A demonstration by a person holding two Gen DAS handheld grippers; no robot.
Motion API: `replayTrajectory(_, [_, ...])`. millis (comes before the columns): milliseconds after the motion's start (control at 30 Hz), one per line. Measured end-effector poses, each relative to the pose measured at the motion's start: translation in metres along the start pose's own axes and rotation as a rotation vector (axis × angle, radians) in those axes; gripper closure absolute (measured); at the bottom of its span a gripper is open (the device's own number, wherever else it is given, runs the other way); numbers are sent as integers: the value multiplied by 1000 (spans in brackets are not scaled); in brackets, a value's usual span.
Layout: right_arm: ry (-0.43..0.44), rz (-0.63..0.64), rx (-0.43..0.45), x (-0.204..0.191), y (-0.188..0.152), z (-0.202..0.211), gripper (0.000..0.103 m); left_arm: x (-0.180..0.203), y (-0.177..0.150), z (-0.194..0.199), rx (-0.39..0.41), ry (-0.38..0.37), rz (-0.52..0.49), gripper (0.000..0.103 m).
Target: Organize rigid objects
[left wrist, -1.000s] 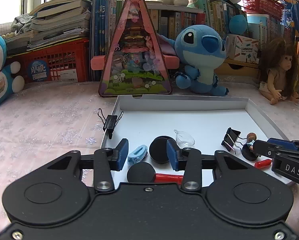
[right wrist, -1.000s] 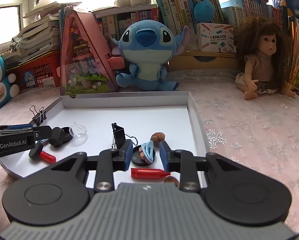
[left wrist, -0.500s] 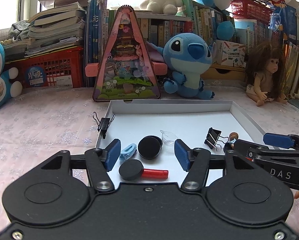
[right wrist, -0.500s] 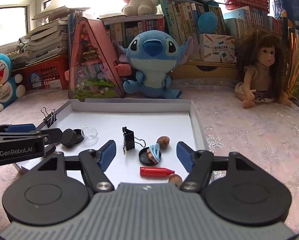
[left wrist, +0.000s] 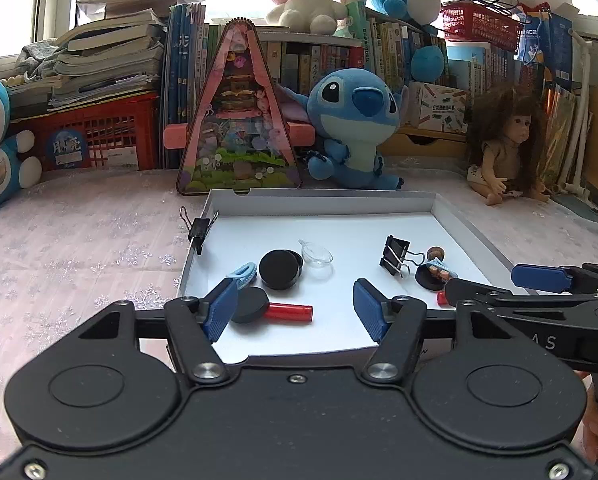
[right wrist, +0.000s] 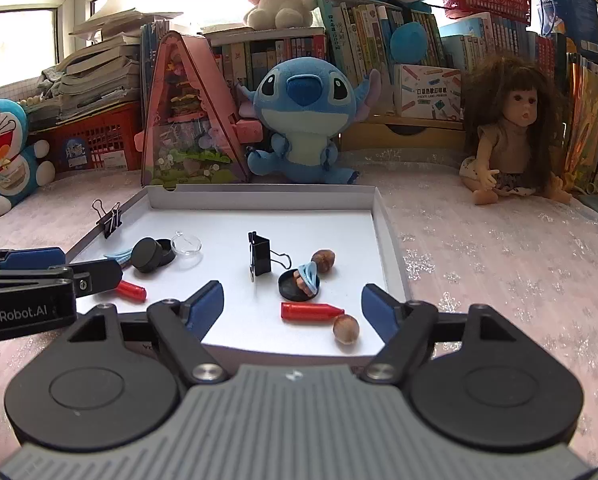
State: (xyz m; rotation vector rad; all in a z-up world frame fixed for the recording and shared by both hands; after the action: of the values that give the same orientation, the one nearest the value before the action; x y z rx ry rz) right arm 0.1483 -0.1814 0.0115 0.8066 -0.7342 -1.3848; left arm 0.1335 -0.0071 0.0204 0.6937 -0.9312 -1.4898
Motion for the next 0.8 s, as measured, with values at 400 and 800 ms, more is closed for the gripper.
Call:
replayTrajectory(400, [-7,3,-6,-2,-16,10,15,4,-27,8,-43,-6,-6,39])
replayTrajectory(800, [-34,18,2,-1,-23,21,14,5,-40,14,-47,11,-28,38])
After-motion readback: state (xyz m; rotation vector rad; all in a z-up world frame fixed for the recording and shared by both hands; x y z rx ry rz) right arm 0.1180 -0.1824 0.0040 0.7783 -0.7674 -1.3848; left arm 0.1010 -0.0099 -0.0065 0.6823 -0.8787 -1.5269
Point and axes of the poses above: each gripper's, at about its wrist camera, not at the fingertips, and z roughly against the way its jaws point, x to its right, y to its top, the point moved 4 cm from there along -z, roughly the way its jaws point, and after that the axes turned 4 degrees about -y, right-handed, at the moved point
